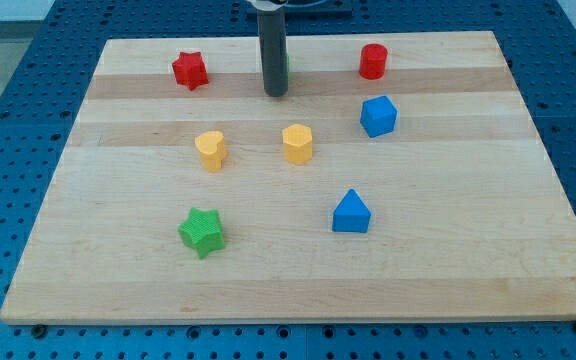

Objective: Slide the hexagon above the triangle

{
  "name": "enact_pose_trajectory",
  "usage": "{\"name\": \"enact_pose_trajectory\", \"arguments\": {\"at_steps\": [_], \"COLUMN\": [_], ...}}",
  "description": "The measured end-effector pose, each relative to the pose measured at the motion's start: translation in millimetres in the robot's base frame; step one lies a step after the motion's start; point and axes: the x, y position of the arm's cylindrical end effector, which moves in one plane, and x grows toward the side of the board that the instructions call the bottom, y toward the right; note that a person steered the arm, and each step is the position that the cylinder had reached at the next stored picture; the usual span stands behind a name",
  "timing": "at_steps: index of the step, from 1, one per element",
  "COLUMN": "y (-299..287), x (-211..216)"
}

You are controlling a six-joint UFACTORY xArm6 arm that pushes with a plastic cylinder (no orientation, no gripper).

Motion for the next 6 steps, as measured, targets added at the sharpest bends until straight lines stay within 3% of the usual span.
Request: {"name": "enact_pose_trajectory", "arguments": {"at_steps": [2, 6], "y": [-50, -30], "x": [37, 69]}}
